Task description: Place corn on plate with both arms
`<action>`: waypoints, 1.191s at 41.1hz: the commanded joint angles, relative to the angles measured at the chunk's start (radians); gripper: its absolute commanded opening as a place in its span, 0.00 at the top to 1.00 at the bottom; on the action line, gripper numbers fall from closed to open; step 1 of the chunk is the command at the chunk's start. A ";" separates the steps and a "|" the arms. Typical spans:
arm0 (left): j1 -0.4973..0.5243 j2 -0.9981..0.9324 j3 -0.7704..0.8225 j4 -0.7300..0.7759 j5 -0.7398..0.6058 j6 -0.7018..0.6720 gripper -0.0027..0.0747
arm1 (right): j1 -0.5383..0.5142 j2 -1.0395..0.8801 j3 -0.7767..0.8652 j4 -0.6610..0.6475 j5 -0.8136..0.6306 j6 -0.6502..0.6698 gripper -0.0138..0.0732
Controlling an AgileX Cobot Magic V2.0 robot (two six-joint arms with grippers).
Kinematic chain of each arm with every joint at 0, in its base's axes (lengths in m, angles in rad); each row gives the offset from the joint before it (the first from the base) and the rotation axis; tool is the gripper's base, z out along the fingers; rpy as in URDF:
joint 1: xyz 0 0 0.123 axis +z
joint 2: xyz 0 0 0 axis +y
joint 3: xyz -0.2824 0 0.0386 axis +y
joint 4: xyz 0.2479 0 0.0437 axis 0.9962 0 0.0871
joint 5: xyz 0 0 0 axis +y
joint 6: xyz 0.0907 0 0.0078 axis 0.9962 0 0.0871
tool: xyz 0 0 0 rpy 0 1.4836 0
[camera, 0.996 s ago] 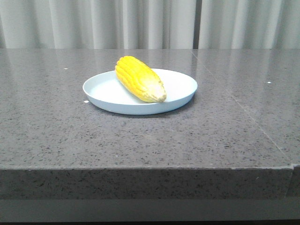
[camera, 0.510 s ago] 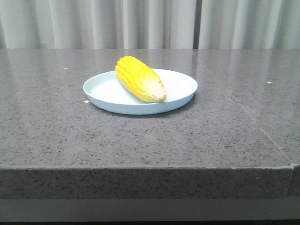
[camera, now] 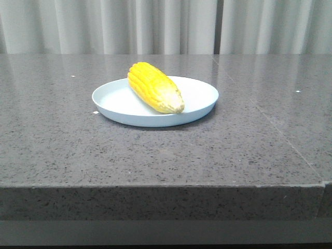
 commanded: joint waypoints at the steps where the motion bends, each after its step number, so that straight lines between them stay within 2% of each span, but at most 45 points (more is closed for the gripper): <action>1: 0.003 -0.018 0.023 -0.006 -0.085 -0.008 0.99 | 0.000 0.003 -0.023 0.003 -0.063 -0.003 0.92; 9: 0.003 -0.018 0.023 -0.006 -0.085 -0.008 0.99 | 0.005 -0.020 -0.008 0.008 -0.071 -0.003 0.92; 14: 0.003 -0.016 0.023 -0.006 -0.085 -0.008 0.99 | -0.074 -0.089 0.065 0.011 -0.124 -0.003 0.92; 17: 0.003 -0.016 0.023 -0.006 -0.085 -0.008 0.99 | -0.169 -0.148 0.138 0.010 -0.232 -0.004 0.92; 24: 0.003 -0.016 0.023 -0.006 -0.085 -0.008 0.99 | -0.369 -0.326 0.405 0.011 -0.607 -0.004 0.92; 29: 0.003 -0.016 0.023 -0.006 -0.085 -0.008 0.99 | -0.458 -0.443 0.587 0.011 -0.803 -0.004 0.92; 39: 0.003 -0.016 0.023 -0.006 -0.085 -0.008 0.99 | -0.516 -0.562 0.816 0.020 -1.037 0.005 0.92; 45: 0.003 -0.014 0.023 -0.006 -0.085 -0.008 0.99 | -0.517 -0.563 0.899 0.034 -1.148 0.006 0.92; 49: 0.003 -0.014 0.023 -0.006 -0.085 -0.008 0.99 | -0.517 -0.563 0.899 0.034 -1.159 0.006 0.92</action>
